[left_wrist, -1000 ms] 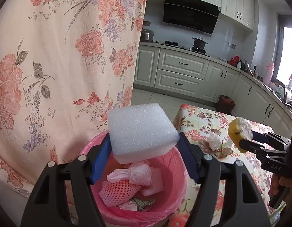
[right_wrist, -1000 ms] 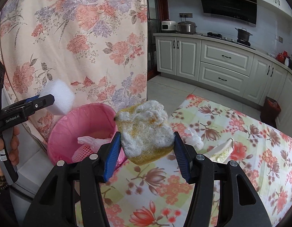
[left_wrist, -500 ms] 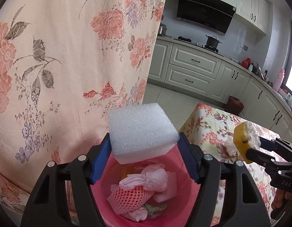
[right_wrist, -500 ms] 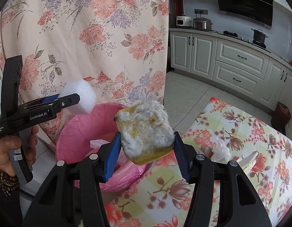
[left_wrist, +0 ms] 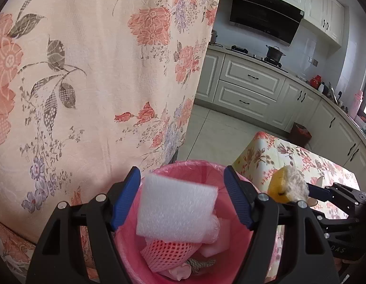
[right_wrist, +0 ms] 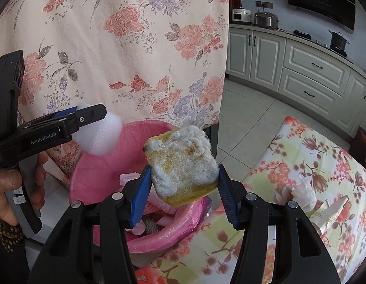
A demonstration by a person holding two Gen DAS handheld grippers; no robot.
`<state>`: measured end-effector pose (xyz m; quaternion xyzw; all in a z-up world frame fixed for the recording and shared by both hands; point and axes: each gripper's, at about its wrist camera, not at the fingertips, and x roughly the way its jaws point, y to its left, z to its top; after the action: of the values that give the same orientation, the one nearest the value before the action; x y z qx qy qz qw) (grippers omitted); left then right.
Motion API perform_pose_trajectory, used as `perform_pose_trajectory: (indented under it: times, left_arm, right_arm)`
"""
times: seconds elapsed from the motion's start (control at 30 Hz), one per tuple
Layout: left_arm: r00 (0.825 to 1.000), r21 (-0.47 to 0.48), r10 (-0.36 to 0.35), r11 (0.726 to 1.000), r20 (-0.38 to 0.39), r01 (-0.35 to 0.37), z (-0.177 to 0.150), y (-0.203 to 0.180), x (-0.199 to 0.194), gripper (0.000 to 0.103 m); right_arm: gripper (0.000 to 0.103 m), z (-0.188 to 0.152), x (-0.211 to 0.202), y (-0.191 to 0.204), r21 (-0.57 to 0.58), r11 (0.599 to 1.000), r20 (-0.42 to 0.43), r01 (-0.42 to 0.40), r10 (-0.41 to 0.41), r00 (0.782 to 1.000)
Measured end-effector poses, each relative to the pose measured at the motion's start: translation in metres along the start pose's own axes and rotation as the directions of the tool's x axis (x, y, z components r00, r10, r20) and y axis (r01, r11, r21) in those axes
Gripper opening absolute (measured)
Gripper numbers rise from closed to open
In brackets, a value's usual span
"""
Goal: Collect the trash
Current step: 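Carry the foam block and bread to the pink bin and release both, then move both open tools back over the tissue and paper cup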
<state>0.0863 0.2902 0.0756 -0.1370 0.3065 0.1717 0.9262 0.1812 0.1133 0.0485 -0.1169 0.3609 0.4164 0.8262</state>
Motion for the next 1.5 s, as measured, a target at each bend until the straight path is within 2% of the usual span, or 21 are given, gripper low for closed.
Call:
perform_pose_trajectory:
  times: [0.47, 0.63, 0.67, 0.7, 0.77, 0.83, 1.07, 1.5]
  left_arm:
    - [0.999, -0.015, 0.015, 1.000, 0.045, -0.015, 0.000, 0.006, -0.020, 0.070]
    - [0.997, -0.016, 0.013, 1.000, 0.070, -0.012, 0.003, 0.006, -0.031, 0.070]
    - [0.997, -0.017, 0.011, 1.000, 0.074, -0.010, 0.003, 0.006, -0.034, 0.070]
    - [0.997, -0.018, 0.010, 1.000, 0.077, -0.009, 0.004, 0.005, -0.035, 0.070]
    - [0.997, -0.020, 0.010, 1.000, 0.082, -0.008, 0.004, 0.006, -0.038, 0.070]
    - [0.997, -0.019, 0.008, 1.000, 0.081, -0.007, 0.004, 0.006, -0.038, 0.071]
    - [0.998, -0.013, -0.006, 1.000, 0.069, 0.007, 0.000, 0.001, -0.034, 0.071]
    - [0.998, 0.037, -0.051, 0.998, 0.047, 0.049, -0.004, -0.037, -0.027, 0.071]
  right_arm:
    - [0.054, 0.007, 0.021, 0.017, -0.038, 0.999, -0.037, -0.006, 0.005, 0.999]
    - [0.056, 0.019, 0.027, 0.024, -0.055, 0.998, -0.021, -0.013, 0.012, 1.000]
    - [0.059, 0.022, 0.028, 0.025, -0.059, 0.998, -0.018, -0.007, 0.006, 1.000]
    - [0.069, 0.025, 0.029, 0.027, -0.063, 0.998, -0.011, -0.004, 0.003, 1.000]
    - [0.080, 0.028, 0.028, 0.028, -0.071, 0.998, 0.004, 0.000, 0.000, 1.000]
    - [0.080, 0.028, 0.027, 0.026, -0.069, 0.998, 0.007, 0.008, -0.008, 1.000]
    - [0.080, 0.017, 0.015, 0.001, -0.032, 0.999, 0.013, 0.038, -0.038, 0.999]
    - [0.081, -0.016, -0.017, -0.077, 0.083, 0.988, 0.017, 0.127, -0.129, 0.992]
